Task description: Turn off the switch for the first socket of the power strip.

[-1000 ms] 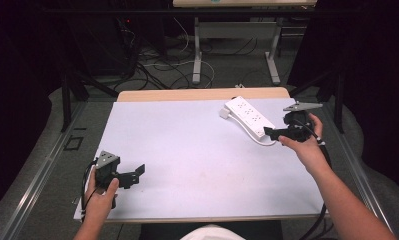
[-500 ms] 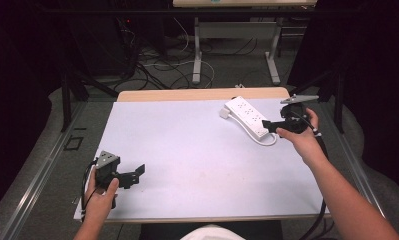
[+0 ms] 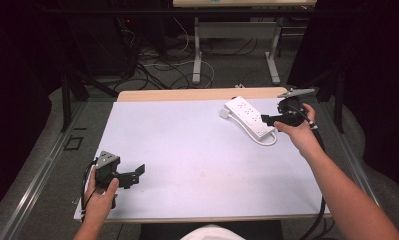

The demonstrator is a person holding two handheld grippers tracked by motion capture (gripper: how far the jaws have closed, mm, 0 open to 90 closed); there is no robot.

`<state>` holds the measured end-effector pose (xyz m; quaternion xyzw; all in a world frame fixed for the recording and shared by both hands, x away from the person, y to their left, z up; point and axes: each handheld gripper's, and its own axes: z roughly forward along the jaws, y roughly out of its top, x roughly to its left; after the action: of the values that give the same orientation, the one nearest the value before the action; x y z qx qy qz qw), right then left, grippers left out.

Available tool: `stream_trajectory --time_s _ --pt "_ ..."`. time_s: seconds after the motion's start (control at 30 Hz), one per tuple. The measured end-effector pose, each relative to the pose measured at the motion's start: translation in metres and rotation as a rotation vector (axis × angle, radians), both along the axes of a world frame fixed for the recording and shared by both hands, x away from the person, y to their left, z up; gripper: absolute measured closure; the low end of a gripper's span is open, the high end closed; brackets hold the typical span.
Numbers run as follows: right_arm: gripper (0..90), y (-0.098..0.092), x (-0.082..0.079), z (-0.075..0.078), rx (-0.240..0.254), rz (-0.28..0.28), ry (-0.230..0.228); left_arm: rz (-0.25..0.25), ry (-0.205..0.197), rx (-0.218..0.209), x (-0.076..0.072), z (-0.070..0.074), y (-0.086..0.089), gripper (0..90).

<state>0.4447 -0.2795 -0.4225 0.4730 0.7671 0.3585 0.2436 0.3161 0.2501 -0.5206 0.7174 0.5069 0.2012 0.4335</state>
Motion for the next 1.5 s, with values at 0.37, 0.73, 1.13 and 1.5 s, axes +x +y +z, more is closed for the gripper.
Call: stream_trajectory --time_s 0.37,0.73,1.13,1.5 --pt "31.7 -0.003 0.016 -0.004 -0.003 -0.028 -0.003 -0.001 0.001 0.001 0.000 0.000 0.000 0.1" --pt "34.4 -0.005 0.031 -0.012 -0.006 -0.055 -0.006 -0.002 0.002 0.002 0.000 0.000 0.000 0.1" --pt "38.0 -0.002 0.042 -0.021 -0.007 -0.059 0.013 -0.003 0.005 0.003 0.000 -0.001 0.000 0.1" --pt "42.7 0.002 0.053 -0.032 -0.034 -0.064 0.025 -0.001 0.001 0.002 0.000 -0.001 0.000 0.1"
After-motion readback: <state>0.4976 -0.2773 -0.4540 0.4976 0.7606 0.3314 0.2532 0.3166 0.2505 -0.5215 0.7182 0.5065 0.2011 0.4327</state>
